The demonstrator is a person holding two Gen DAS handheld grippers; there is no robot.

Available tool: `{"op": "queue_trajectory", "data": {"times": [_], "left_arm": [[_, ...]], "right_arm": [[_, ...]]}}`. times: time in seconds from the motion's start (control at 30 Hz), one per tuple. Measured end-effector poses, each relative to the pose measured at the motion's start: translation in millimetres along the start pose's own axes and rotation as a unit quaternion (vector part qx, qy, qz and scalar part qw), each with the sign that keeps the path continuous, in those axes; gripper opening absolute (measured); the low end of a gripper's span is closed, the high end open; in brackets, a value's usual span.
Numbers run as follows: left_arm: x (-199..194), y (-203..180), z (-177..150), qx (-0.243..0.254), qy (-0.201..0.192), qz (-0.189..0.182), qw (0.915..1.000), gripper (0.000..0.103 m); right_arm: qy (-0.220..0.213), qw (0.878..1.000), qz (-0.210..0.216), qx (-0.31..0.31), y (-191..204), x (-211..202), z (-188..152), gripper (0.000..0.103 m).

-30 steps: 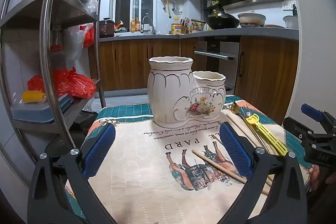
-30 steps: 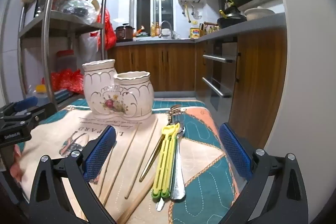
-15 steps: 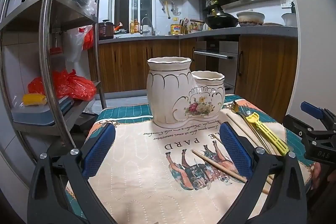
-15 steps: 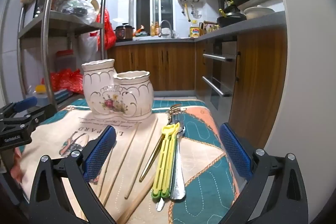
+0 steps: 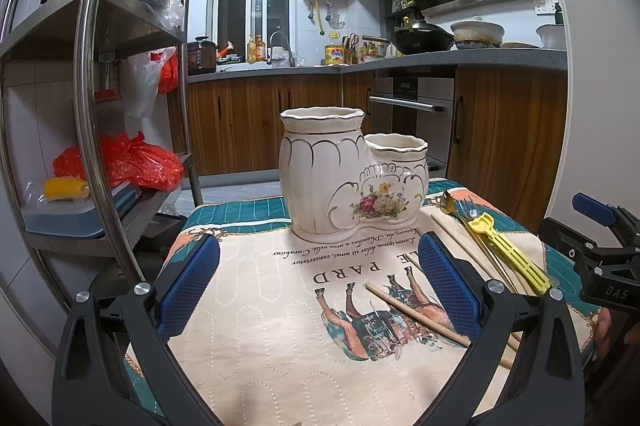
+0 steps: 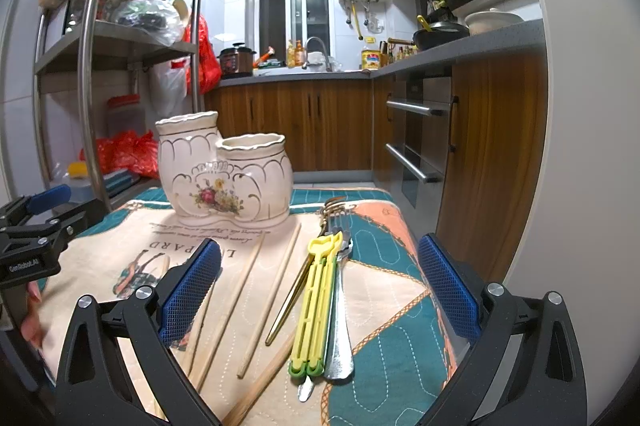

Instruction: Organize utensils

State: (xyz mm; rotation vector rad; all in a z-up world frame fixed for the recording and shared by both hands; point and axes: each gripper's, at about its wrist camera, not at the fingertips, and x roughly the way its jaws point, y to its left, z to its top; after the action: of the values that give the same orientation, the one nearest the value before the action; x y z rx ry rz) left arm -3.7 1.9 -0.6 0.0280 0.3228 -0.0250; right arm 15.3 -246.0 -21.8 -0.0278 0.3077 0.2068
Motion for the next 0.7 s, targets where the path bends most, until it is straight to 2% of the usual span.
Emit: {"op": "queue_trajectory", "data": {"times": [0.7], "left_arm": [[0.4,-0.4,0.3,0.001,-0.001,0.001,1.0000,0.098]], "right_arm": [[0.001,1.000,0.001,0.001,-0.8,0.7,0.6,0.098]]}}
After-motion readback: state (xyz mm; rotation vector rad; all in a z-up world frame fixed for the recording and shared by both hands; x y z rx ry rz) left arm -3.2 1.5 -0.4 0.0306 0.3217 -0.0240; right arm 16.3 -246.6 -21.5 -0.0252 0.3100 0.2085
